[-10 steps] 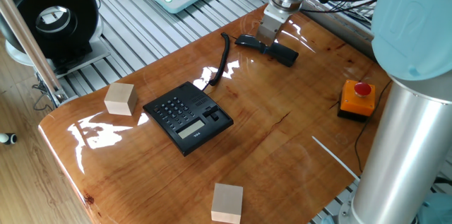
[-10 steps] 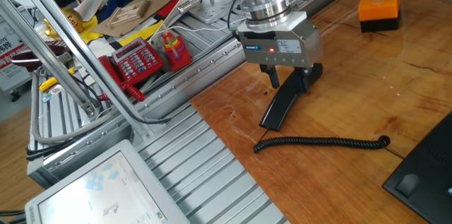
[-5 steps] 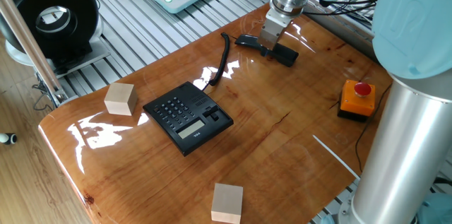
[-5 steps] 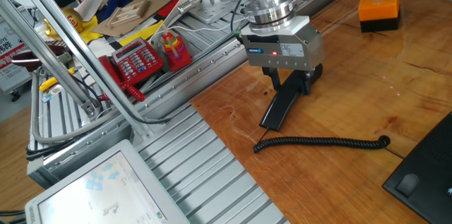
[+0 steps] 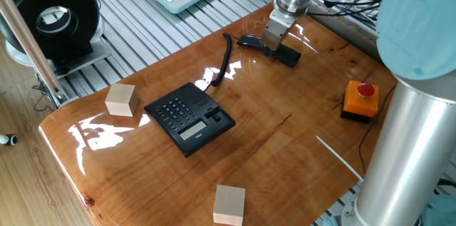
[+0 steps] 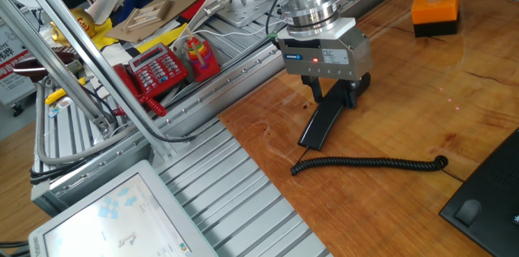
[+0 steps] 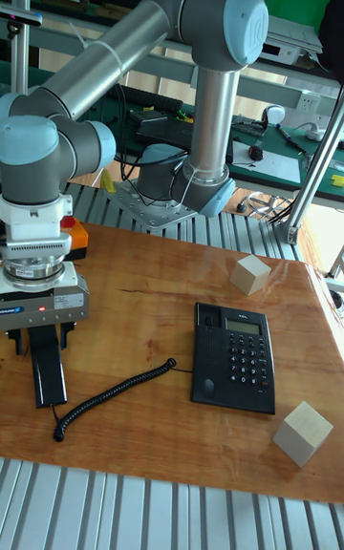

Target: Place the handset of the telephone on the corresponding phone cradle

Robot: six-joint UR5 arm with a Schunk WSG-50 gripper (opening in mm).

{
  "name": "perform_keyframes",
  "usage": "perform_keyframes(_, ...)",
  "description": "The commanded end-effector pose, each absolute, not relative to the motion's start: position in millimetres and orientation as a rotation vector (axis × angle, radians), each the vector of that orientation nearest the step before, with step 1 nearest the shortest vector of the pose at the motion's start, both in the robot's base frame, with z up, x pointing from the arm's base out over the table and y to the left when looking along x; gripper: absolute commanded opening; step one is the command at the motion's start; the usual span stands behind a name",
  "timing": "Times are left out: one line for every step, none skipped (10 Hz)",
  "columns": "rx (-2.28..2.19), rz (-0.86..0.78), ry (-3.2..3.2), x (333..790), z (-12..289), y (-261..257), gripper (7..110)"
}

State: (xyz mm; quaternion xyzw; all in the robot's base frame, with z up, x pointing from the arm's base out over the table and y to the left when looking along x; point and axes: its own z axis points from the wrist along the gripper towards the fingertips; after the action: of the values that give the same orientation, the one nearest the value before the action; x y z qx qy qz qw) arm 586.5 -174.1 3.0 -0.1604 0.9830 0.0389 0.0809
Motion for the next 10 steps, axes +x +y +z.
perform_keyframes(-0.452, 0.143, 2.927, 589.2, 5.8, -171.3, 66)
perform_keyframes(-0.446, 0.137, 2.937, 587.4, 5.1, -172.8, 66)
perform_keyframes(-0.438, 0.129, 2.941, 587.1, 4.6, -174.3, 44)
perform_keyframes(-0.435, 0.126, 2.945, 586.5, 3.8, -175.0, 44)
perform_keyframes(-0.427, 0.118, 2.959, 584.1, 2.5, -176.9, 44)
perform_keyframes(-0.426, 0.123, 2.958, 584.1, 1.6, -175.6, 44)
perform_keyframes(-0.423, 0.132, 2.958, 584.1, 1.8, -173.9, 44)
perform_keyframes(-0.423, 0.134, 2.957, 584.1, 1.8, -173.5, 44)
perform_keyframes(-0.424, 0.138, 2.963, 582.5, 1.7, -173.1, 44)
perform_keyframes(-0.421, 0.140, 2.968, 581.4, 1.5, -173.1, 44)
